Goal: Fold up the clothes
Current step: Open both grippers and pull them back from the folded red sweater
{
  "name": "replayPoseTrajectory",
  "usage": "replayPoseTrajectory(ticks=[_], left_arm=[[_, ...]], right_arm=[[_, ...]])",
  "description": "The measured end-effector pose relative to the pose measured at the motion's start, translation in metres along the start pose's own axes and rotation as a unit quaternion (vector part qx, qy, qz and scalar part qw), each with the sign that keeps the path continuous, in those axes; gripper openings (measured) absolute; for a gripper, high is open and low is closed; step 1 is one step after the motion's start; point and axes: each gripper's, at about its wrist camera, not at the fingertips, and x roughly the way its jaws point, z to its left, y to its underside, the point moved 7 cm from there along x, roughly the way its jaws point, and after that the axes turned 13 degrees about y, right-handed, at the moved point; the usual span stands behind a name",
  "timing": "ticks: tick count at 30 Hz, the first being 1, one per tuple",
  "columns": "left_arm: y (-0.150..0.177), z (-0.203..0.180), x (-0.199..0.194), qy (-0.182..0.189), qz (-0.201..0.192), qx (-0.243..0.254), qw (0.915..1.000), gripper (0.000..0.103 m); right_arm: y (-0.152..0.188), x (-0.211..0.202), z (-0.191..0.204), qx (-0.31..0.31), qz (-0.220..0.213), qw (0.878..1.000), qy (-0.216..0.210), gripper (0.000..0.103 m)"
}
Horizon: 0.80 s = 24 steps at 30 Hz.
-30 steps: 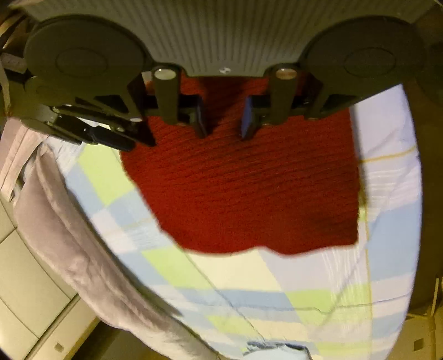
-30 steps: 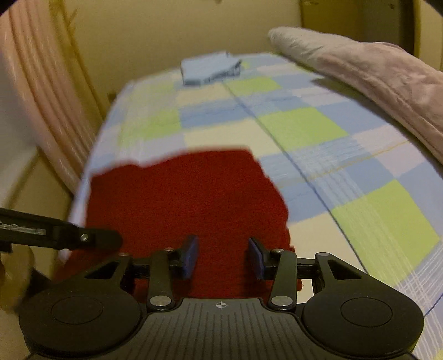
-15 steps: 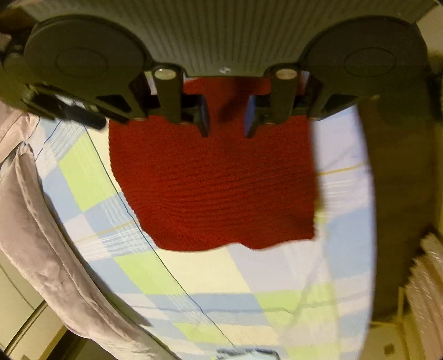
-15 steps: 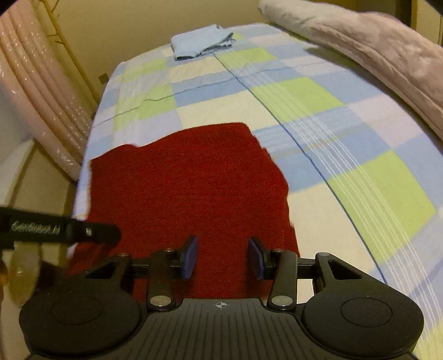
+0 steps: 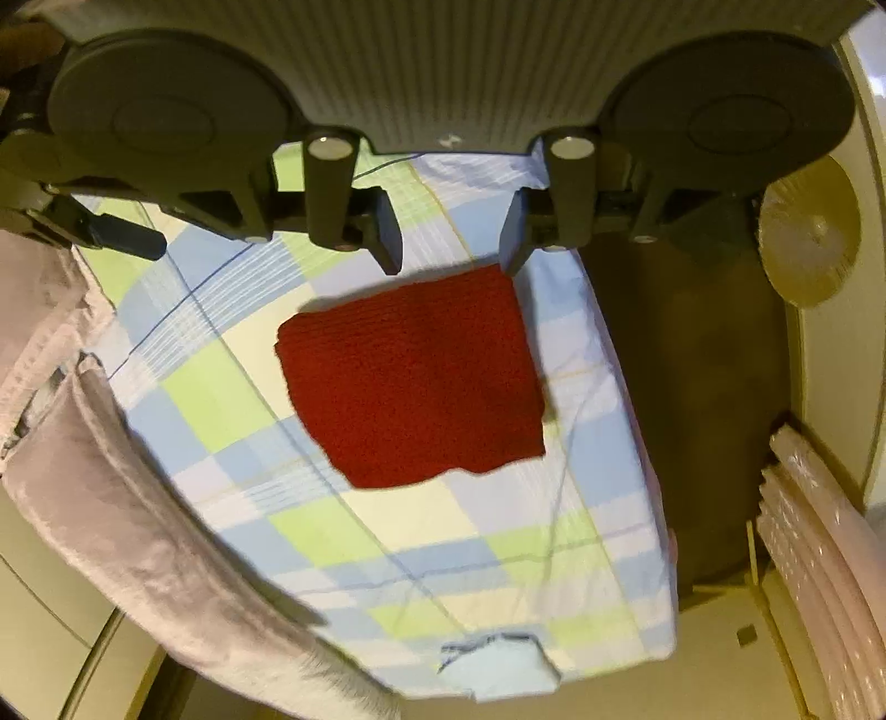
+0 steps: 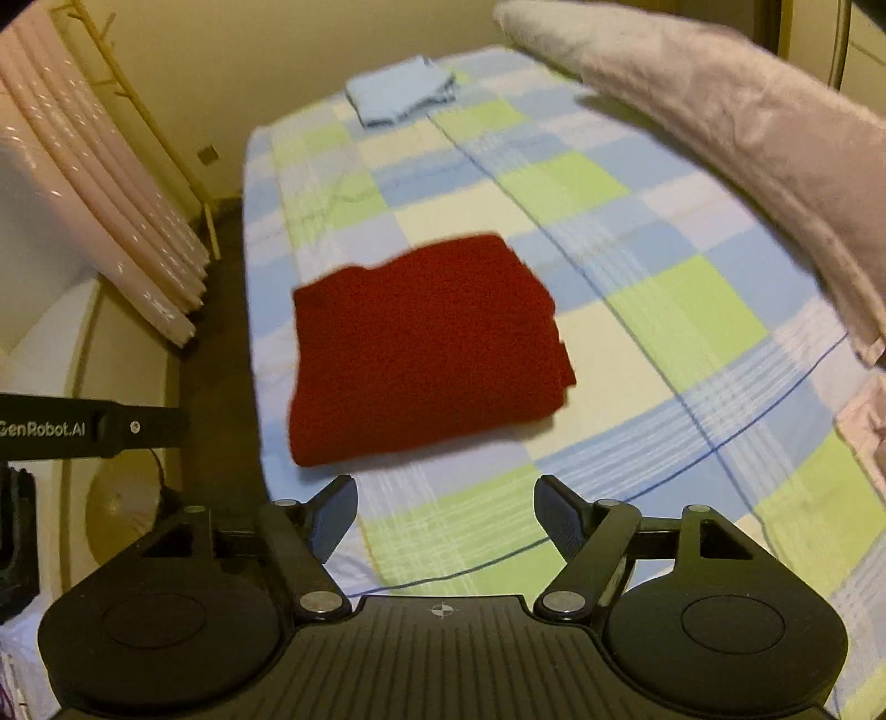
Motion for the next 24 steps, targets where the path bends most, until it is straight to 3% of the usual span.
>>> replayPoseTrajectory(ticks=[8, 17, 24], left_arm=[[0.018, -0.007, -0.041, -0.007, -0.014, 0.033, 0.9993, 0.039], [0.025, 0.002, -0.05, 0.032, -0.006, 0.036, 0.9988, 0.041], [0.011, 0.033, -0.05, 0.06, 0.005, 0.051, 0.9969, 0.041]], right_arm=[[0.011, -0.034, 0.018, -0.017, -0.011, 0.999, 0.028, 0.074], [0.029, -0.056, 0.028, -0.013, -0.003, 0.998, 0.054, 0.074], [0.014, -0.059, 0.05, -0.008, -0.005, 0.997, 0.08, 0.074]])
